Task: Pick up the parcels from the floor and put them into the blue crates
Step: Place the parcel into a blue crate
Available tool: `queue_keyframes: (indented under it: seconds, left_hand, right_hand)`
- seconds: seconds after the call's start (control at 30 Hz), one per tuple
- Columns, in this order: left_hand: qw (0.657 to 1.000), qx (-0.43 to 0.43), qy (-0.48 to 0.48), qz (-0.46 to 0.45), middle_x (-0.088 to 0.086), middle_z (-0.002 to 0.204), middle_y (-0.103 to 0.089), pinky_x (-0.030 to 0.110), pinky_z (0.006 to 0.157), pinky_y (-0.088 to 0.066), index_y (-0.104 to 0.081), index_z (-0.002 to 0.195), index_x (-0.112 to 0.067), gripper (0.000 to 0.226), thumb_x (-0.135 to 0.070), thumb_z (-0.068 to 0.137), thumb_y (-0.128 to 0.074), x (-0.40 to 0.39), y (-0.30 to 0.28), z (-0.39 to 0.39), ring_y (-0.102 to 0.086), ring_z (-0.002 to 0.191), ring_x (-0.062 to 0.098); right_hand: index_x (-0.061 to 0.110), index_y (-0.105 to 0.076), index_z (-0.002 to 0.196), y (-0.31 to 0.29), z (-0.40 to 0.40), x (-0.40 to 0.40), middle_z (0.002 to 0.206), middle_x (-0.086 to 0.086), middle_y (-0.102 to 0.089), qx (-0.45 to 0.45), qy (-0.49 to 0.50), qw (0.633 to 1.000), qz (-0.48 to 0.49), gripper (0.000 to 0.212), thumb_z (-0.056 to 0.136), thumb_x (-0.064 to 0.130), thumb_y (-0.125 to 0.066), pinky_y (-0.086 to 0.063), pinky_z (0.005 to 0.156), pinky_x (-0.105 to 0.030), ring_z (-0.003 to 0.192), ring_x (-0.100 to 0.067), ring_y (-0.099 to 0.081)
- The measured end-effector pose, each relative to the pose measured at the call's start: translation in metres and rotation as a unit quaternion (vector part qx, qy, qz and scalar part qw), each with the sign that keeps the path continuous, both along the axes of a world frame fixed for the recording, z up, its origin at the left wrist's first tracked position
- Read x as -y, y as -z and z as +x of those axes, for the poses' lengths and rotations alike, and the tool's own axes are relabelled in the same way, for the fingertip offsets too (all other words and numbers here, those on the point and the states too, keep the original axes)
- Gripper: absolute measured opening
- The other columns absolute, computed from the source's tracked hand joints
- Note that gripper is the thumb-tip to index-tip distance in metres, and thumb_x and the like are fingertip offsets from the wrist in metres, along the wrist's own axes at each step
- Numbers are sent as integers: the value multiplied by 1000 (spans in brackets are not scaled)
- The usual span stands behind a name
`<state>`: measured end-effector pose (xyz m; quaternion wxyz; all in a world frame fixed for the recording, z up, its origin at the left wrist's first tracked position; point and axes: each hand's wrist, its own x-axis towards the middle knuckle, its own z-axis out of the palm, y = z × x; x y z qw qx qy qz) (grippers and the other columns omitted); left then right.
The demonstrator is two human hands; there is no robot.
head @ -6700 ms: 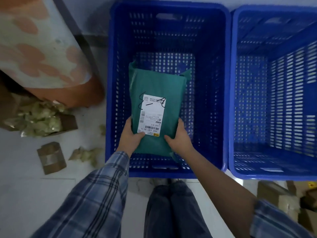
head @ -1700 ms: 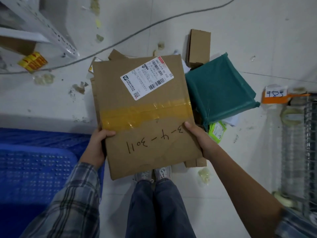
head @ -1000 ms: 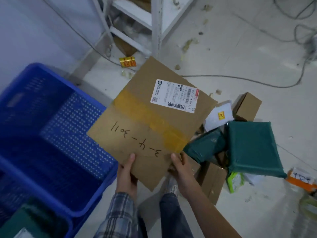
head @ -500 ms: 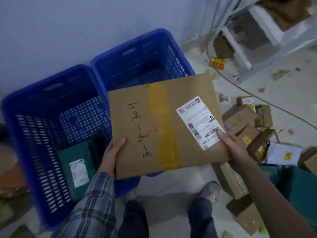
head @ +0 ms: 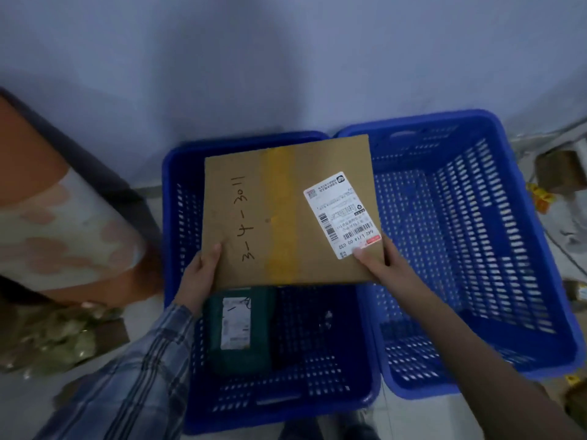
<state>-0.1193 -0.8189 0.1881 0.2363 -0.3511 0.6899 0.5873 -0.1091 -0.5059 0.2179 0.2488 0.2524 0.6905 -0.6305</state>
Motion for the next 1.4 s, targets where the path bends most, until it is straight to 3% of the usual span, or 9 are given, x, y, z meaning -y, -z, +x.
queue_keyframes:
  seconds: [0.2,0.4,0.6,0.83,0.93,1.07,1.17,1.27,1.4]
  left_hand:
    - [989,-27,37,-137,12,141,-45,37,98,-40,-37,140,-7,54,-42,98,-42,29,71,-30,-47,124,29]
    - [964,-73,136,-216,16,152,-26,38,117,-22,-18,147,-4,61,-17,97,-49,39,142,-53,-28,138,28]
    - [967,-47,146,-201,8,157,-10,36,117,-18,-4,152,-18,92,-37,86,-64,43,197,-62,-15,143,24]
    - [952,-25,174,-251,1,159,-2,43,119,-15,-4,151,-29,92,-49,84,-63,52,241,-38,-9,146,24]
    - [929,-2,210,-303,7,159,-3,44,119,-16,-8,151,-23,85,-50,87,-57,52,248,-40,-10,145,30]
    - [843,29,358,-401,16,155,-20,44,115,-26,-21,149,-12,62,-36,96,-44,42,260,-37,-22,141,34]
    - [842,76,404,-349,12,153,-26,41,111,-29,-27,147,-14,53,-36,99,-33,21,264,-31,-31,136,31]
    - [801,87,463,-369,9,150,-35,39,108,-24,-33,145,-22,48,-34,101,-19,6,268,-27,-36,133,28]
    - [774,102,494,-382,10,134,-54,39,101,-29,-42,139,-25,49,-39,101,-14,3,272,-30,-49,119,27]
  right_hand:
    - [35,-17,146,69,-54,38,132,7,-49,45,-125,991,27,70,88,43,-57,-55,89,-42,114,-17,-54]
    - [26,-20,147,156,-67,68,138,-1,-46,33,-47,998,34,64,93,35,-53,-46,101,-50,121,-22,-50]
    - [31,-25,145,226,-69,80,140,1,-45,42,-30,998,24,58,94,35,-52,-44,103,-49,123,-20,-48]
    - [28,-36,141,275,-68,93,137,3,-48,46,-50,994,90,52,93,37,-54,-45,103,-48,122,-19,-49]
    - [27,-33,142,288,-68,99,140,1,-45,54,-50,992,98,55,92,35,-55,-42,105,-47,124,-20,-47]
    - [26,-26,146,301,-72,106,145,-1,-41,51,-83,988,116,65,90,30,-59,-40,108,-47,129,-22,-43]
    - [22,-20,149,310,-79,113,146,-5,-39,58,-119,981,141,71,90,21,-59,-37,109,-41,132,-25,-40]
    - [24,-31,144,311,-80,116,137,-5,-48,54,-134,976,162,63,88,1,-52,-41,99,-34,123,-24,-47]
    - [23,-40,138,316,-66,114,133,-6,-49,33,-141,969,202,56,87,7,-51,-46,98,-36,120,-24,-50]
